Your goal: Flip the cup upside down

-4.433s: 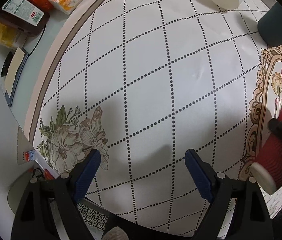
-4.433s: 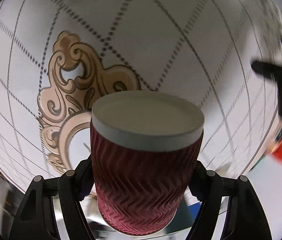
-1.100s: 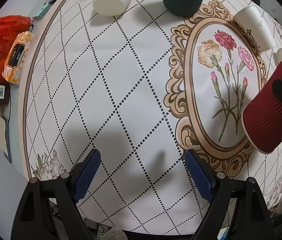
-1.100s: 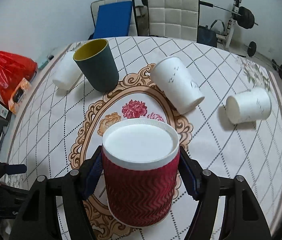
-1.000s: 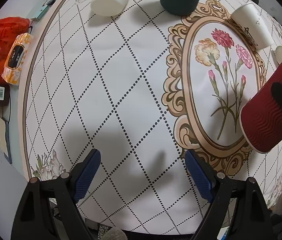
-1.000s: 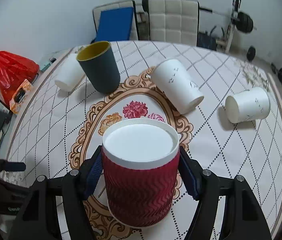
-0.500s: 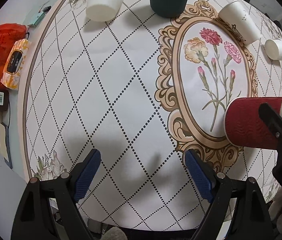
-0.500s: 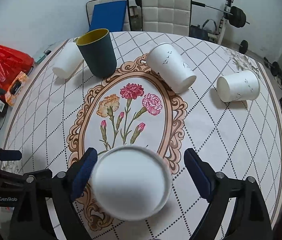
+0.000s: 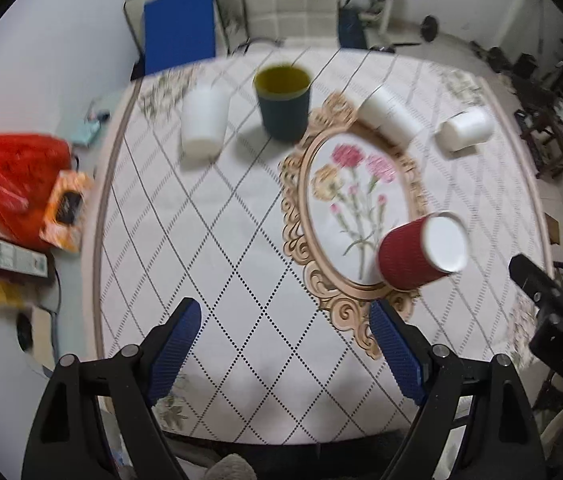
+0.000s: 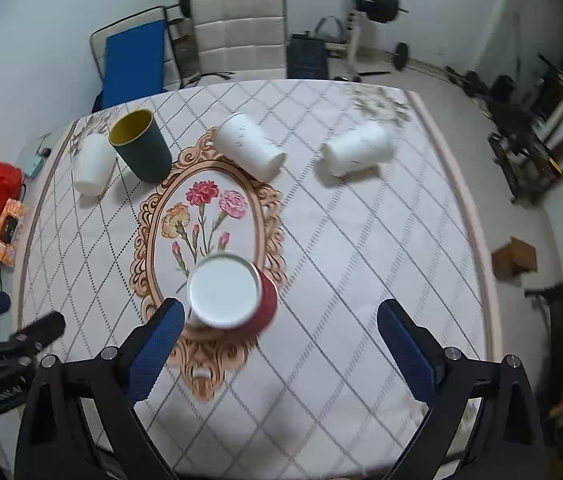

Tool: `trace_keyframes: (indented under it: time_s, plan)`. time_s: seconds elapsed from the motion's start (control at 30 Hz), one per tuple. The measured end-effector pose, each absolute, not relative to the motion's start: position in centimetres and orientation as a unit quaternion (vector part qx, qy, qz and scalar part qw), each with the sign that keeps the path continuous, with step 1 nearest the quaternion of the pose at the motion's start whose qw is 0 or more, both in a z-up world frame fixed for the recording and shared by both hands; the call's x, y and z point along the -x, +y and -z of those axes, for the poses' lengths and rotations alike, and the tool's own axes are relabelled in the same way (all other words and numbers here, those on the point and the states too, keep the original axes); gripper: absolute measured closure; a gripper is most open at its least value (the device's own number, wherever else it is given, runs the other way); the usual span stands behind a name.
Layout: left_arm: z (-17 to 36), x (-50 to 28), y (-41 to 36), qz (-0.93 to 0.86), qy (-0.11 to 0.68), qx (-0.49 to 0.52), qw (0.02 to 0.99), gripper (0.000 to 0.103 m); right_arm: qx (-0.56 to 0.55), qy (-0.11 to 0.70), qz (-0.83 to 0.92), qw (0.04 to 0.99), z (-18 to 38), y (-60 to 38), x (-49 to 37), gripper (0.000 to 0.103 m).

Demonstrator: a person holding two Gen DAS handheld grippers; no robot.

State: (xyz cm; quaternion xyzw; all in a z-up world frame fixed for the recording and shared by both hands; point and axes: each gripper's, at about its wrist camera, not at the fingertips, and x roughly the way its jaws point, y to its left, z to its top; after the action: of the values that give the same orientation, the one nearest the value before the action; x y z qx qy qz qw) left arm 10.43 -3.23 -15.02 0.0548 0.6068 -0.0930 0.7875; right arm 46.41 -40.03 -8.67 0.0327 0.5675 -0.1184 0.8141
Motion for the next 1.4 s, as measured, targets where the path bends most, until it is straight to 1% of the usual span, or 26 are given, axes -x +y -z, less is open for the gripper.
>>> trace_keyframes:
  time_s: [0.3,0.73,0.97,1.2,1.23,1.27,1.3,1.4]
  plan:
    - [7.2,-5.9,-3.6,0.119,0.561,-0.056,0.817,0.017,-0.067,0.551,0.153,0.817,0.6,-40.7,-39.5,0.004]
    - [-2.6,-0.5,-3.6,0.104,0.511,-0.025,0.853,0.017,-0.025,0.480,0.134,0.866,-12.9,-39.7,-33.0,0.003]
    - [-5.3,0.7,-3.6,0.098,0.499,-0.021,0.861,0.017,-0.032,0.459,0.123,0.879,-17.2,-39.8,-30.2,0.003]
    - [-6.0,1.9,-4.0,0.087,0.490,-0.032,0.867,0.017,-0.033,0.450,0.122,0.884,-19.3,-40.5,-29.2,0.003]
    - [-5.9,2.0,-4.1,0.085,0.490,-0.031,0.867,0.015,-0.033,0.450,0.122,0.884,-19.5,-40.6,-29.0,0.002]
    - [-5.9,2.1,-4.0,0.084,0.490,-0.028,0.867,0.005,-0.033,0.450,0.123,0.884,-19.6,-40.7,-28.9,0.002]
    - [-5.9,2.1,-3.9,0.084,0.489,-0.025,0.868,0.002,-0.033,0.450,0.123,0.884,-19.4,-40.8,-29.1,0.002]
    - [-6.1,2.1,-3.6,0.080,0.488,-0.014,0.869,0.001,-0.030,0.452,0.122,0.883,-19.5,-41.0,-29.2,0.002]
